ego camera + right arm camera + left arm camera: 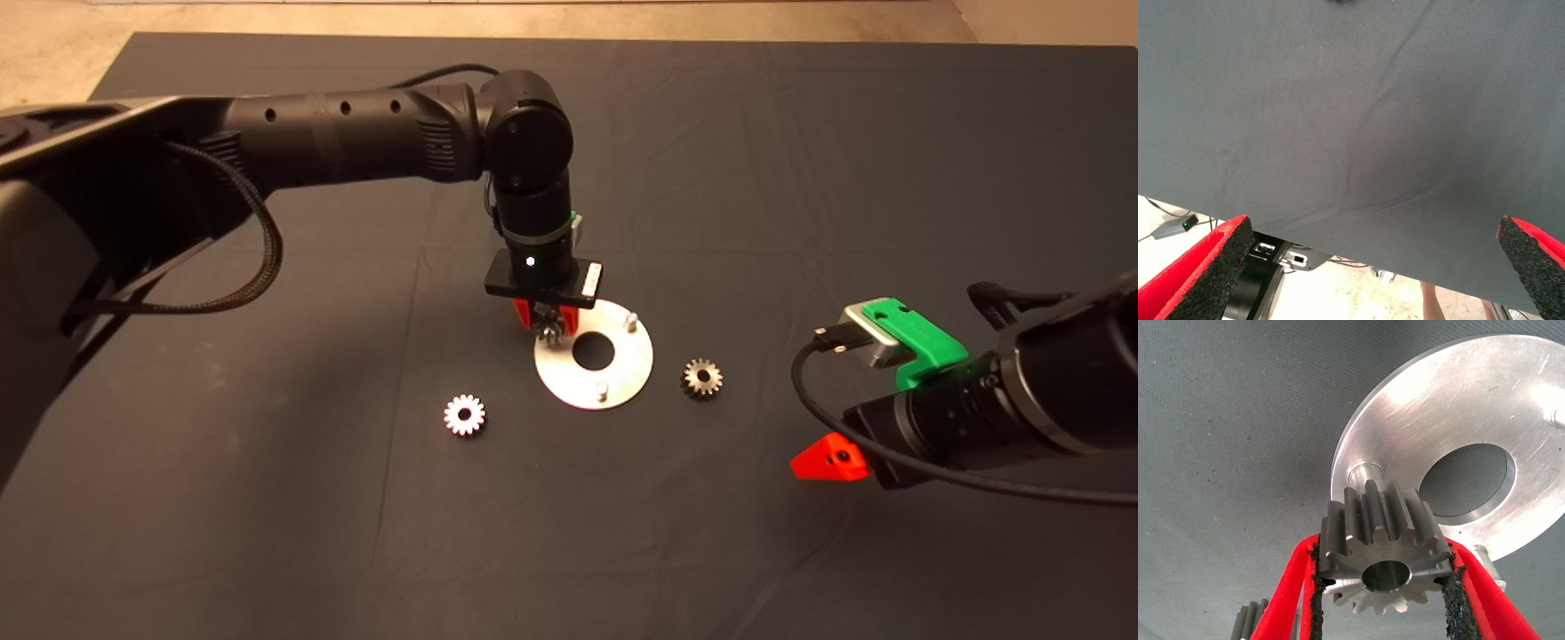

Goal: Install three planetary gears onto the carrier pins

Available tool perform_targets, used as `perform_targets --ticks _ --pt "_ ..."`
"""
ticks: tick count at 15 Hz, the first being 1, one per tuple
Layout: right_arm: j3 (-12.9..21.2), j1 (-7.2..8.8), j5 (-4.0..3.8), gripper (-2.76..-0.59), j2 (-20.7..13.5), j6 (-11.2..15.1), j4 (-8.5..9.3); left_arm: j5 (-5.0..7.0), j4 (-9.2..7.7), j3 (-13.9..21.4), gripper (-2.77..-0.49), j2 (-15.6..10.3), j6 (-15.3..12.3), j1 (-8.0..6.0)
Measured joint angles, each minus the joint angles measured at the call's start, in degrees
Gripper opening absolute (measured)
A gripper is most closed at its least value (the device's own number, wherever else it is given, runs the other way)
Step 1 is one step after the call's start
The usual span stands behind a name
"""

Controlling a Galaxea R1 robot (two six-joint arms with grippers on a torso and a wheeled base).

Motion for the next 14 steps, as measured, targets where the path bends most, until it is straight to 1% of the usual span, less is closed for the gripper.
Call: perform_targets --ticks 3,8,14 --pt "0.05 0.02 0.0 -0.61 0.0 0.0 0.0 0.01 0.0 0.0 -2.33 0.0 0.8 0.0" --pt "0.05 0.0 0.0 -0.61 0.0 0.0 0.0 0.26 0.04 0.02 -2.33 0.52 0.81 0.0" --pt "0.05 0.01 -0.02 -0.61 0.0 0.0 0.0 -0.07 0.0 0.02 -2.33 0.63 1.18 0.0"
